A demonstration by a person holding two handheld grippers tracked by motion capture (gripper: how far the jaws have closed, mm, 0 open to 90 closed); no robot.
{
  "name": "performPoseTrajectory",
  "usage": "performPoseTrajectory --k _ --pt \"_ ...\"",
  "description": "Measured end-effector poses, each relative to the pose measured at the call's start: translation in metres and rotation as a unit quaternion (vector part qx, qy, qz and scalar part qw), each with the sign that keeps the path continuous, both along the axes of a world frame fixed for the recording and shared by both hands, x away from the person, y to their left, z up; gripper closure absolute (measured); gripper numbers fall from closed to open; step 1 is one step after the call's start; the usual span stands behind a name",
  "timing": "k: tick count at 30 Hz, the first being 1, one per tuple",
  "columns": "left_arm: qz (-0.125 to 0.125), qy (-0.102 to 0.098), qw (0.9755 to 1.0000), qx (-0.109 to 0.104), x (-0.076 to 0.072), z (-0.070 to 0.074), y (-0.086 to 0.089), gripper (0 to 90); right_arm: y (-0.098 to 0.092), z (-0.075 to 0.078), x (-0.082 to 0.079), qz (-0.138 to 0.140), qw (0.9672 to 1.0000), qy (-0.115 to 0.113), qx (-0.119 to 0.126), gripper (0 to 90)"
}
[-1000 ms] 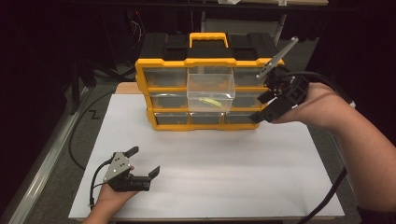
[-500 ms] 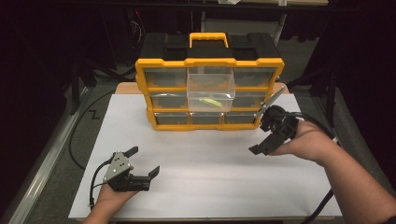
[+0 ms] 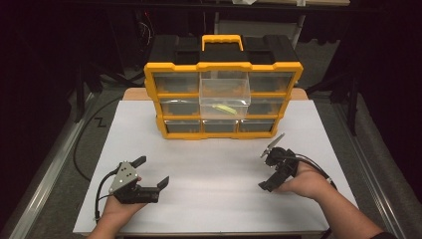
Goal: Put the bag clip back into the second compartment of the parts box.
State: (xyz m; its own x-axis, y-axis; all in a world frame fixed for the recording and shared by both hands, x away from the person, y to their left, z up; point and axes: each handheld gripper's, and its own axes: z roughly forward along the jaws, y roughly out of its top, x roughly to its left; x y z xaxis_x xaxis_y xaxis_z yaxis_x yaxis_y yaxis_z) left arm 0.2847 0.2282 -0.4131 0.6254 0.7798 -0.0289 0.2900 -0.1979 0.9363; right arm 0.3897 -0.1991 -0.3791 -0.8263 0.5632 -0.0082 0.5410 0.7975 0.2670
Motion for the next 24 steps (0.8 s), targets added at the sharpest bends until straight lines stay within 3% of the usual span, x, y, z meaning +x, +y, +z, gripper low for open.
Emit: performPoseTrajectory --k 2,5,8,10,12,13,14,15,16,18,20,24 --pt "0.001 0.002 1.0000 0.000 0.000 0.000 0.000 0.2 -0.001 -0.010 -0.002 -0.009 0.9999 -0.003 0.012 0.3" --pt "0.002 0.004 1.0000 0.000 0.001 -0.001 0.000 0.2 -0.006 -0.020 -0.007 -0.023 0.9979 -0.025 0.056 0.3" --pt "0.001 0.004 1.0000 0.001 0.001 -0.001 0.000 0.2 -0.014 -0.024 -0.012 -0.048 0.9901 -0.058 0.119 0.3" --pt "0.002 0.005 1.0000 -0.001 0.001 -0.001 0.000 0.2 -0.020 -0.025 -0.018 -0.071 0.9791 -0.084 0.171 0.3" --pt "0.005 0.006 1.0000 0.000 0.001 -0.001 0.001 0.2 -0.023 -0.026 -0.022 -0.080 0.9710 -0.109 0.197 0.3" --pt "0.007 0.007 0.9999 0.000 0.001 -0.002 0.001 0.3 -0.025 -0.027 -0.026 -0.087 0.9627 -0.122 0.226 0.3" --pt "0.010 0.008 0.9999 0.001 0.002 -0.002 0.001 0.3 -0.027 -0.027 -0.028 -0.091 0.9575 -0.127 0.242 0.3" --pt "0.011 0.008 0.9999 0.002 0.002 -0.002 0.001 0.3 -0.029 -0.028 -0.031 -0.098 0.9475 -0.143 0.269 0.3" --pt "0.013 0.009 0.9999 0.003 0.002 -0.002 0.001 0.2 -0.031 -0.028 -0.034 -0.100 0.9414 -0.154 0.283 0.3" --pt "0.016 0.013 0.9998 0.006 0.003 -0.003 0.000 0.2 -0.038 -0.030 -0.041 -0.105 0.9241 -0.189 0.315 0.3" --pt "0.018 0.014 0.9997 0.008 0.003 -0.004 -0.001 0.3 -0.051 -0.033 -0.049 -0.104 0.9036 -0.227 0.348 0.4" --pt "0.021 0.016 0.9995 0.014 0.005 -0.005 -0.002 0.2 -0.059 -0.035 -0.049 -0.114 0.9028 -0.238 0.340 0.4"
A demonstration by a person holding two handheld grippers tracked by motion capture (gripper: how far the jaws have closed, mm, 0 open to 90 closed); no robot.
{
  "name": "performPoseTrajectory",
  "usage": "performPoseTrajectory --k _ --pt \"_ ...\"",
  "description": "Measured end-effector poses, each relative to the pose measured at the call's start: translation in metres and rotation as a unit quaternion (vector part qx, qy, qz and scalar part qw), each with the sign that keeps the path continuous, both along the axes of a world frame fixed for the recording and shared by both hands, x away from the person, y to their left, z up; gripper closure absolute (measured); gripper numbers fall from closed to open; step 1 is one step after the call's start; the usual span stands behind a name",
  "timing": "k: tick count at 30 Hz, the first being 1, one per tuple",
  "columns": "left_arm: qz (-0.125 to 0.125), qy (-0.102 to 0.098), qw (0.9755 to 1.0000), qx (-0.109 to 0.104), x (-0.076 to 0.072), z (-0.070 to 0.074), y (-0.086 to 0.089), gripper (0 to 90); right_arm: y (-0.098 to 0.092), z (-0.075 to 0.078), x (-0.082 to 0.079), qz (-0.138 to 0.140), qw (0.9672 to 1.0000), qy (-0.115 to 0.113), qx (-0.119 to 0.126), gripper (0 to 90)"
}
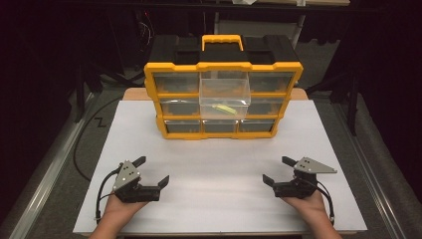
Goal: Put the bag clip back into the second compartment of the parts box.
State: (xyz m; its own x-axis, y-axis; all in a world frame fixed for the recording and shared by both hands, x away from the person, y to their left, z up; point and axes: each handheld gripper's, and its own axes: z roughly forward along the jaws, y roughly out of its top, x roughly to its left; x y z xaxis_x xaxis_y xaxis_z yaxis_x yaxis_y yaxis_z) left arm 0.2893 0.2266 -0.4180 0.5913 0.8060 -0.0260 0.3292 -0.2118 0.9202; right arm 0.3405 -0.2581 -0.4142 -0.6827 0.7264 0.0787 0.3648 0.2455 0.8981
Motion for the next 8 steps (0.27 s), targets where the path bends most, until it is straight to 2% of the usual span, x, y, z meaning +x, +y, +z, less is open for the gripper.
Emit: performPoseTrajectory --k 2,6,8 --pt "0.007 0.001 1.0000 -0.001 0.0002 0.0001 0.0008 0.2 -0.0031 -0.0030 0.0030 -0.004 0.9997 0.018 0.014 0.4" --pt "0.016 0.008 0.9998 0.002 -0.0007 -0.0001 0.0003 0.2 -0.0017 -0.0035 0.0028 0.000 0.9996 0.017 0.020 0.4" --pt "0.016 0.006 0.9998 0.002 -0.0017 0.0005 -0.0003 0.2 -0.0003 -0.0037 0.0013 0.004 0.9997 0.017 0.017 0.4"
